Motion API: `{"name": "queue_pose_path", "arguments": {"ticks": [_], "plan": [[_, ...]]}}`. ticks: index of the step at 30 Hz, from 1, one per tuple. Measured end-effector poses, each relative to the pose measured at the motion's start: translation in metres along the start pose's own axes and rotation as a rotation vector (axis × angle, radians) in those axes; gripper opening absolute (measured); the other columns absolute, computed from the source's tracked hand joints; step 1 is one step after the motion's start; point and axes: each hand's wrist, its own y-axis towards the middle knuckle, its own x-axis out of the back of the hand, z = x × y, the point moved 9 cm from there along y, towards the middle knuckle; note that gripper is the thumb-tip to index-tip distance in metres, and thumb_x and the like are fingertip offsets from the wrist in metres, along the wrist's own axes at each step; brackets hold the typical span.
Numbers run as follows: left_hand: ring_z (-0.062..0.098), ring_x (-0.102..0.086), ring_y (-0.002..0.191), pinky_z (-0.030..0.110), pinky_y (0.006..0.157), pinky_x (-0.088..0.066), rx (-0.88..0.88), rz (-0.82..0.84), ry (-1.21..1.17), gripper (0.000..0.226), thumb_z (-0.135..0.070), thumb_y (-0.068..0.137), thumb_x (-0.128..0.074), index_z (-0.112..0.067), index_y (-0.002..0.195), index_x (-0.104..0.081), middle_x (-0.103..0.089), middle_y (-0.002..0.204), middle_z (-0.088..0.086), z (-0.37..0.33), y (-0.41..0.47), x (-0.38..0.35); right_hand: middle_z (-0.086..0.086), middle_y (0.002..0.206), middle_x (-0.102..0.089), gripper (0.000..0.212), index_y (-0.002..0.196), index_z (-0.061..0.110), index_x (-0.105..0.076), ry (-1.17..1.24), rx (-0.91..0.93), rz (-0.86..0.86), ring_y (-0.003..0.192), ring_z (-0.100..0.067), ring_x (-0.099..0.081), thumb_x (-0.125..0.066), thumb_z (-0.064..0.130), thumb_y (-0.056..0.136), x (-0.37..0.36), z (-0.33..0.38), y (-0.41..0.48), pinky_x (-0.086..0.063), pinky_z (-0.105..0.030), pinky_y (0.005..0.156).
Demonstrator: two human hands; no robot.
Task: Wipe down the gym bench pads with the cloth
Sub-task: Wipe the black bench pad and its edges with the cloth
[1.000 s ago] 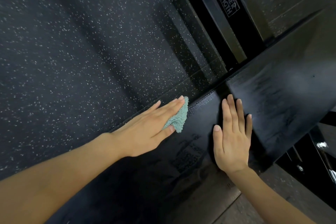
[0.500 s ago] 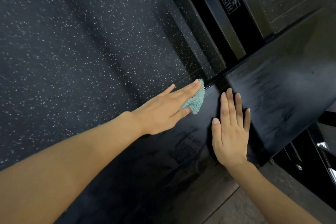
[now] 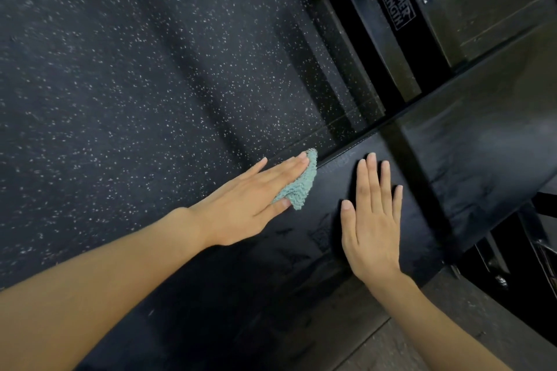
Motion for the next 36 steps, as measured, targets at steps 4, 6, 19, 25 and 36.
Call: {"name": "queue_pose_path", "arguments": {"ticks": [4,6,19,25,36], "plan": [[-0.013,0.007,0.144,0.019,0.12,0.01,0.034,-0.002,-0.027,0.063,-0.026,0.106,-0.033,-0.029,0.156,0.006,0.006,0.162,-0.021,0.009,-0.028,-0.003,-0.002,0.166,-0.005,0.061,0.158,0.013,-0.01,0.017,-0.016,-0.008,0.153,-0.021,0.003,-0.02,0.034,0.102,-0.007,0.031,-0.016,0.003,-0.041,0.122],[-0.014,0.006,0.144,0.018,0.12,0.009,0.053,0.002,-0.045,0.063,-0.027,0.105,-0.033,-0.03,0.155,0.006,0.005,0.162,-0.022,0.015,-0.044,-0.005,-0.001,0.166,-0.004,0.062,0.158,0.013,-0.009,0.006,-0.037,-0.013,0.153,-0.021,0.003,-0.021,0.033,0.101,-0.011,0.04,-0.021,0.002,-0.042,0.122],[-0.012,0.008,0.145,0.021,0.12,0.012,0.032,0.021,-0.023,0.063,-0.027,0.106,-0.031,-0.026,0.156,0.008,0.008,0.163,-0.018,0.017,-0.042,-0.004,0.002,0.166,-0.006,0.061,0.158,0.016,-0.011,-0.019,-0.085,-0.024,0.153,-0.016,0.002,-0.018,0.034,0.1,-0.015,0.04,-0.021,0.0,-0.043,0.123],[-0.007,0.004,0.148,0.021,0.121,0.009,-0.005,-0.013,-0.065,0.064,-0.025,0.106,-0.034,-0.024,0.157,0.004,0.002,0.164,-0.013,0.005,0.0,0.0,0.002,0.166,-0.008,0.061,0.157,0.016,-0.011,-0.011,-0.088,-0.038,0.153,-0.016,0.0,-0.021,0.032,0.099,-0.014,0.04,-0.02,-0.001,-0.044,0.123],[-0.003,0.004,0.149,0.019,0.121,0.004,-0.036,-0.053,-0.026,0.064,-0.026,0.106,-0.034,-0.02,0.157,0.005,0.004,0.165,-0.009,-0.001,-0.003,0.001,0.004,0.166,-0.007,0.061,0.157,0.017,-0.01,-0.007,-0.073,-0.048,0.153,-0.015,0.0,-0.021,0.033,0.099,-0.014,0.037,-0.019,0.0,-0.042,0.123]]}}
